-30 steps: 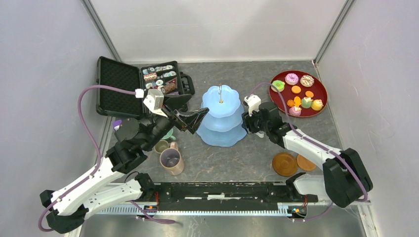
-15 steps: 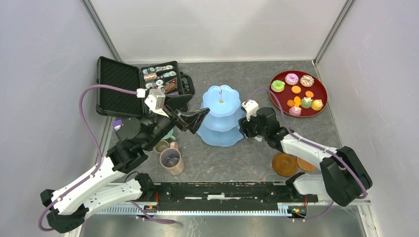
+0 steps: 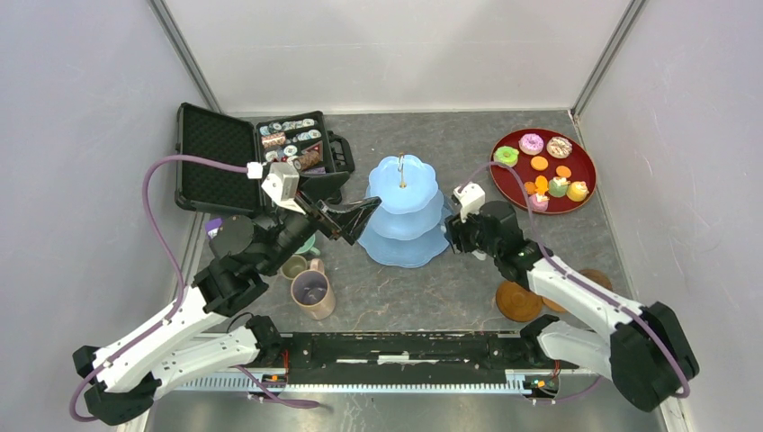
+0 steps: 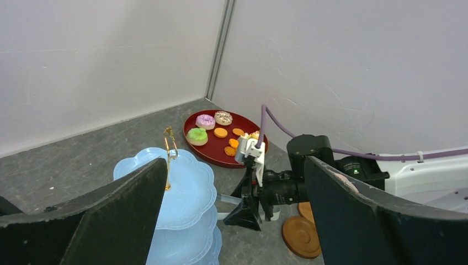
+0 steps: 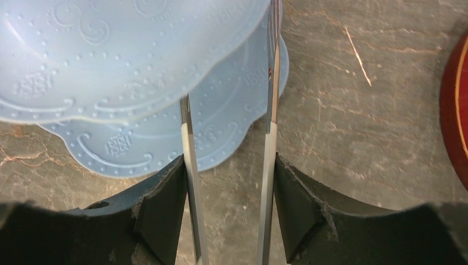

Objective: Serve the afternoon tea

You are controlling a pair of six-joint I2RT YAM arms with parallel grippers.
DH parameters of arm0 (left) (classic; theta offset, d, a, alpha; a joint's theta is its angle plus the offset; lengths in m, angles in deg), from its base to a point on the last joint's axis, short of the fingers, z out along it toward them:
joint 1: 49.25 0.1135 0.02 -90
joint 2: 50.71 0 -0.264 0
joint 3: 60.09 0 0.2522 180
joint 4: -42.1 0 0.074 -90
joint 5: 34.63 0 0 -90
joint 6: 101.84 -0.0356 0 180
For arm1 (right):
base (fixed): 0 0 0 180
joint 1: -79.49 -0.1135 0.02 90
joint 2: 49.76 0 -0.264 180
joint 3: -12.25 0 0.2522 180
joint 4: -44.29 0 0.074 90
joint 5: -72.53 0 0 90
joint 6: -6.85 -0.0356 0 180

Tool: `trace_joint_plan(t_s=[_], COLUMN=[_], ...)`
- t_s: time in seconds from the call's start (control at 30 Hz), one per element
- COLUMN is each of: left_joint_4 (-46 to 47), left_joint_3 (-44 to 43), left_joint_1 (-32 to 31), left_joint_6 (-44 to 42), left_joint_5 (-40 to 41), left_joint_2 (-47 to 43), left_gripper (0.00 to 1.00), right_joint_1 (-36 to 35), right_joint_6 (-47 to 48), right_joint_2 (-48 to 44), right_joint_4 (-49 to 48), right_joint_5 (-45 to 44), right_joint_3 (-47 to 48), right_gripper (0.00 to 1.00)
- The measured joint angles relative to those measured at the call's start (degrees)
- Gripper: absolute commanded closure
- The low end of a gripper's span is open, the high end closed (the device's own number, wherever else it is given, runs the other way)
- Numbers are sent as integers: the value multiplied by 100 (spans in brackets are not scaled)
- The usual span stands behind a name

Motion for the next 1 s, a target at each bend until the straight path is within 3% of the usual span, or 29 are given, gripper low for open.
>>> trace_joint_plan(t_s=[0.27,0.5,0.73,1.0], left_joint_4=[0,0,0,0], left_joint_3=[0,0,0,0], left_joint_1=[-33,-33,-55,-83], left_joint_6=[0,0,0,-2], left_joint_5=[2,0,2,9], left_joint_2=[-101,-221,-282,-289], left_gripper=[0,0,0,0], right_joint_1=[0,127,1117,1982], right_joint_6=[-107,-203,-212,-251], right_joint_2=[-1029,-1119,-717,479], right_joint_4=[999,2253,2570,2612], right_joint_5=[-896,-2070,-2267,-2002], right_joint_3=[-173,280,1327,2358], right_gripper=[41,41,41,41])
